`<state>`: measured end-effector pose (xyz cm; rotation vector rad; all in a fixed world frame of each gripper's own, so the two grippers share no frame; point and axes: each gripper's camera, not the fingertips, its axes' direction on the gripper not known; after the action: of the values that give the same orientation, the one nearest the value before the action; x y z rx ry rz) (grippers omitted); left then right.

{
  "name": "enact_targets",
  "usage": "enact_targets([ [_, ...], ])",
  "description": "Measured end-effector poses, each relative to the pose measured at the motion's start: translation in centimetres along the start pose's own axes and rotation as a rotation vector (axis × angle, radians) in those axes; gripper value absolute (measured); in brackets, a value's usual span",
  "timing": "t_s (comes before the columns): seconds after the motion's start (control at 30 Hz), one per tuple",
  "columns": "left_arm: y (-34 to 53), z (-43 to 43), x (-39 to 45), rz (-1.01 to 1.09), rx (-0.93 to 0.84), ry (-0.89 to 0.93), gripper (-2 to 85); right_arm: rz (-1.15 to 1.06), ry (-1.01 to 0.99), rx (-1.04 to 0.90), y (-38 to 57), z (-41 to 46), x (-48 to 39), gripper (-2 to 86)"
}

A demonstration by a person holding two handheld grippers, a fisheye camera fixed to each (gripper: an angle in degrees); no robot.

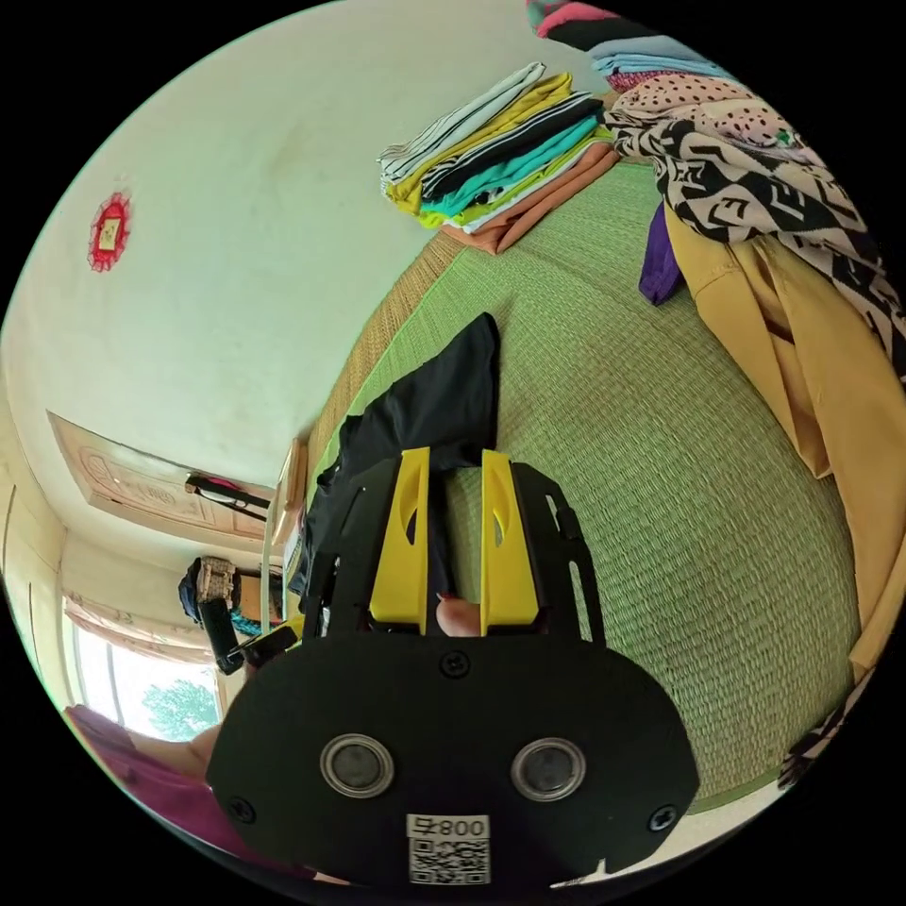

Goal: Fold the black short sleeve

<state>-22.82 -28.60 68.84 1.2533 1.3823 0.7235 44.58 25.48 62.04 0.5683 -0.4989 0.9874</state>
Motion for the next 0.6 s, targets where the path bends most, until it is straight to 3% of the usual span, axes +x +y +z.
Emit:
enact_targets([
  [0.3,1.5,11.6,-1.4,0.052,-0.051,0.047,2.4,-0.026,0.034,0.004,1.0,0.9,0.8,3.8],
  [0.6,-8.5,24.8,3.1,0.349,-0.135,-0.033,6.1,-0.039,0.007,0.067,2.7,1.1,2.3,1.3],
])
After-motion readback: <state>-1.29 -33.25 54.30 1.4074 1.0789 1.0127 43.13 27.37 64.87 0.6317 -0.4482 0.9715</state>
